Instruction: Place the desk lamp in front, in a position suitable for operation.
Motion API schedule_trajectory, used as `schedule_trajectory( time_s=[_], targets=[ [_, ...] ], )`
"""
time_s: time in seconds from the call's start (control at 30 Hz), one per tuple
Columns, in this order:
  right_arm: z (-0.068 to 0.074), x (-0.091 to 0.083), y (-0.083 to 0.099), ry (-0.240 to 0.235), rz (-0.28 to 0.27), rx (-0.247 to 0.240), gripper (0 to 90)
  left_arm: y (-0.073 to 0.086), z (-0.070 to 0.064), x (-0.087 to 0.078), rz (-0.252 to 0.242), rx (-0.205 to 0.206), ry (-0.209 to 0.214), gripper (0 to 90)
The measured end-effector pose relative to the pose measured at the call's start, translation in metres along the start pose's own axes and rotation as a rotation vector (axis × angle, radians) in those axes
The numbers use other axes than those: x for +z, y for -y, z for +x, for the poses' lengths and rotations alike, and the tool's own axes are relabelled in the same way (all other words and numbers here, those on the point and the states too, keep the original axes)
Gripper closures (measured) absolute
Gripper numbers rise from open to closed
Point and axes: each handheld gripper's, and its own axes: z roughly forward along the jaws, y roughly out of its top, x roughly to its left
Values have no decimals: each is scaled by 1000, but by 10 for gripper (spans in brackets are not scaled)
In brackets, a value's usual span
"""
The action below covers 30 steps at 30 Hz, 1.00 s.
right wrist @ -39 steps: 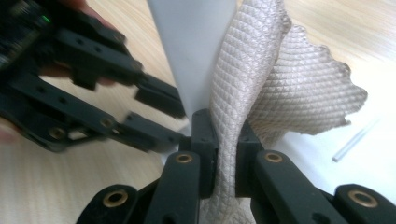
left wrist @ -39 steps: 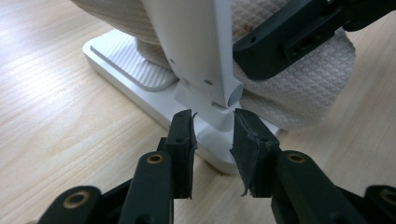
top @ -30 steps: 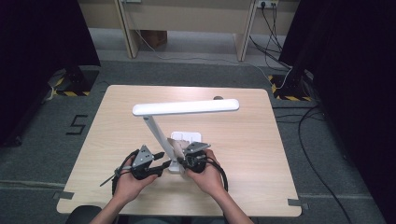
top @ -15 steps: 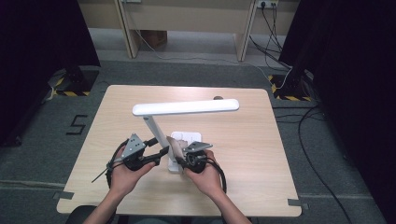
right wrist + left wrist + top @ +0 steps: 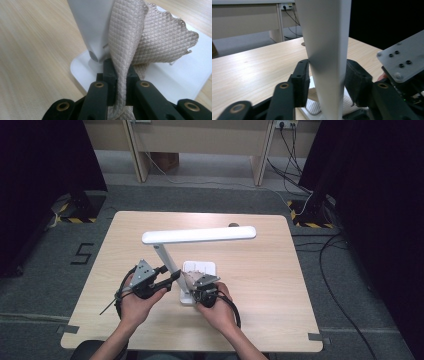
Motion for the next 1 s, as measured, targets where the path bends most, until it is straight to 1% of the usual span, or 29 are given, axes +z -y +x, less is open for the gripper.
schedule_trajectory(
  time_s=[0.1,0.17,0.4,0.47,0.6,0.7,0.77,0.83,0.9,1.0],
  targets=[
    [-2,-2,1,28,12,-4,854,0,-1,0,4,-3,-6,586],
    [-5,-4,1,58,22,-18,854,0,-1,0,6,0,-10,587],
    [-19,-11,8,98,38,1,854,0,-2,0,4,3,-13,587],
    [-24,-13,10,114,37,-4,855,0,-2,0,2,3,-14,587],
    [-35,-18,13,138,46,17,854,0,-2,0,5,6,-16,586],
    [-43,-21,11,152,33,42,854,0,-2,0,2,8,-18,585],
    [-47,-23,5,138,2,52,853,0,-2,0,2,7,-16,582],
    [-47,-23,-5,133,-25,48,853,0,-2,1,1,7,-16,579],
    [-45,-21,-17,99,-58,44,853,1,-3,1,1,5,-16,578],
    [-40,-13,-34,27,-109,47,852,1,-2,1,2,7,-15,580]
  ],
)
